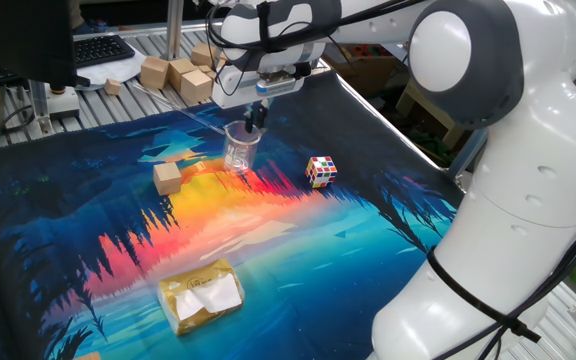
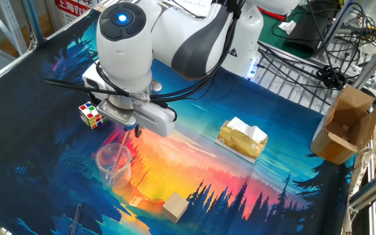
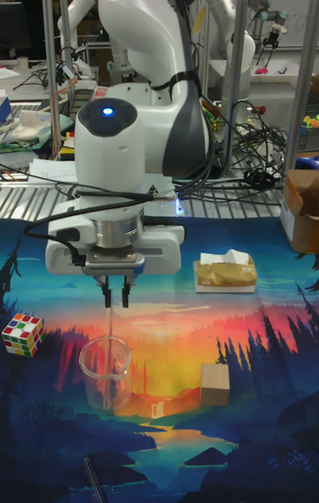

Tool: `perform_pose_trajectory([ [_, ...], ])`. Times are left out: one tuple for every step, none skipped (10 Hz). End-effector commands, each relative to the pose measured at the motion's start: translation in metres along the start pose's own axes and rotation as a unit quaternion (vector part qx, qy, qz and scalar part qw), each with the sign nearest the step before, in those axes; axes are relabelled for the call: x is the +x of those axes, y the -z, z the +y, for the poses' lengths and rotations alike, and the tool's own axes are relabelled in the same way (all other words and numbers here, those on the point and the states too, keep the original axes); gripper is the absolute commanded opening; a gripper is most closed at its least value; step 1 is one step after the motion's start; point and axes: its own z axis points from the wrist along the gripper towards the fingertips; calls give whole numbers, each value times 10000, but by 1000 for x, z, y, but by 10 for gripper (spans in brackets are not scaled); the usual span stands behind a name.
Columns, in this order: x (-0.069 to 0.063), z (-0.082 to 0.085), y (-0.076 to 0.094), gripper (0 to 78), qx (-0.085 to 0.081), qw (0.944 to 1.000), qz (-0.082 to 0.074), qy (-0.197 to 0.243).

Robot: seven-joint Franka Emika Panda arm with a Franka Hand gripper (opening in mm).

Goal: Shake the test tube

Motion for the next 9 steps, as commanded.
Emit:
perform_pose_trajectory([
  [-1, -1, 1, 11, 5, 10000, -21, 2],
  [-1, -1, 1, 11, 5, 10000, -21, 2],
  [-1, -1, 1, 11, 5, 10000, -21, 2],
  [-1, -1, 1, 11, 5, 10000, -21, 2],
  [-1, -2, 1, 11, 32, 10000, -52, -20],
  [-1, -2, 1, 11, 34, 10000, -52, -62],
  [-1, -2, 1, 11, 38, 10000, -54, -72],
  [-1, -2, 1, 11, 37, 9999, -73, -108],
  [-1, -2, 1, 11, 40, 9999, -103, -126],
])
